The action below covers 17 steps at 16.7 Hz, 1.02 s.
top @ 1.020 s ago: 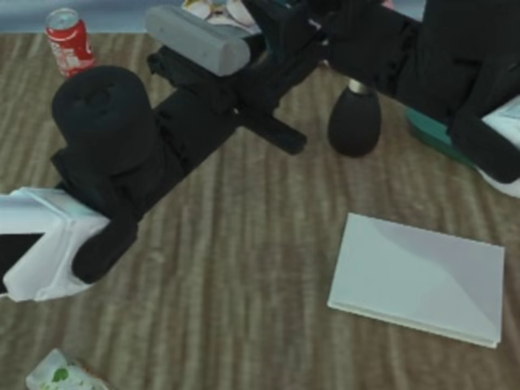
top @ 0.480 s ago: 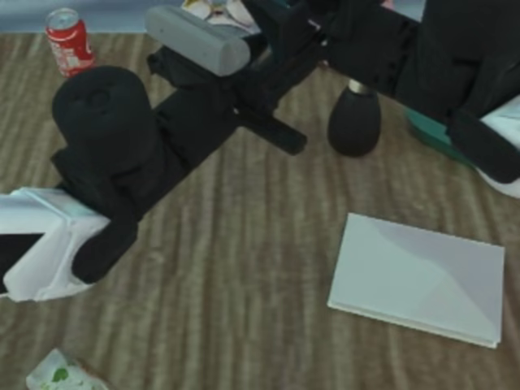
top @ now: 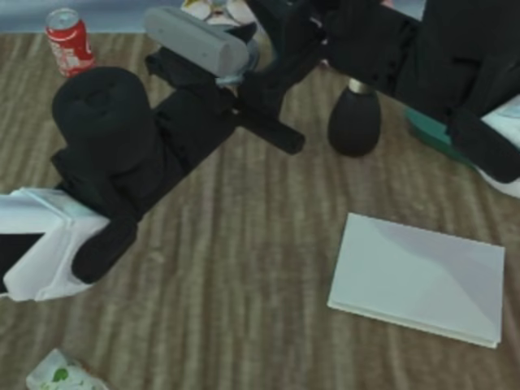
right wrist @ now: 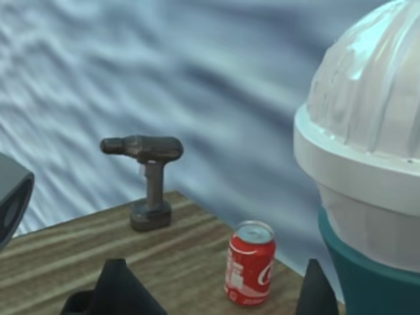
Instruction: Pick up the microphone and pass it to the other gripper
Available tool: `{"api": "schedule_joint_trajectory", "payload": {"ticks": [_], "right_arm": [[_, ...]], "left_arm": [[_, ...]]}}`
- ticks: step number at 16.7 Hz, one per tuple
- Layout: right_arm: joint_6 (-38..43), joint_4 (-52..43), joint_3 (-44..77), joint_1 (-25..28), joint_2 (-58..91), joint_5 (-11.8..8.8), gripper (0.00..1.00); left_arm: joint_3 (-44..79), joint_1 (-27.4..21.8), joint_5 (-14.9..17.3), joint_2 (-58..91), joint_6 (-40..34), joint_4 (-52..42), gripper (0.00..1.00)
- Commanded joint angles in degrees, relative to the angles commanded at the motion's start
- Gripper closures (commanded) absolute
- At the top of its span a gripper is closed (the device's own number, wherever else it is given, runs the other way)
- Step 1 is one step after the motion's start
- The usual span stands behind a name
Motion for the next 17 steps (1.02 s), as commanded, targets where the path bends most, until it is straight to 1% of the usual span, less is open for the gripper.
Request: {"api": "schedule_joint_trajectory", "payload": {"ticks": [6,7,8,9,11,15,17], "right_arm": [[0.0,0.0,0.0,0.0,0.0,0.0,1.0],[-0.36,0.07,0.49,-0.18,-0.47,0.61,1.0],[-0.33,0.06,0.4,-0.27,-0.55,0.51,1.0],[-0.24,0.02,0.03,-0.66,-0.88,0.08,1.0],[-0.06,-0.03,-1.31,-2.16,-2.18,-1.49,1.0],[-0.25,0.09,-4.44,-5.85,-5.55,-5.67,1.0],[-0.43,0.08,-5.27,-6.82,-6.33,-6.7,1.0]], "left_arm": [[0.0,0.0,0.0,0.0,0.0,0.0,0.0],[-0.47,0.66,-1.05,0.61,0.74,-0.01,0.0],[-0.65,0.7,-1.0,0.41,0.74,-0.03,0.0],[-1.43,0.9,-0.86,-0.37,0.74,-0.11,0.0],[-4.67,1.79,-0.52,-3.69,0.74,-0.38,0.0],[-13.39,3.67,0.67,-13.02,0.56,-0.79,0.0],[-15.22,4.12,1.02,-14.88,0.53,-0.76,0.0]]}}
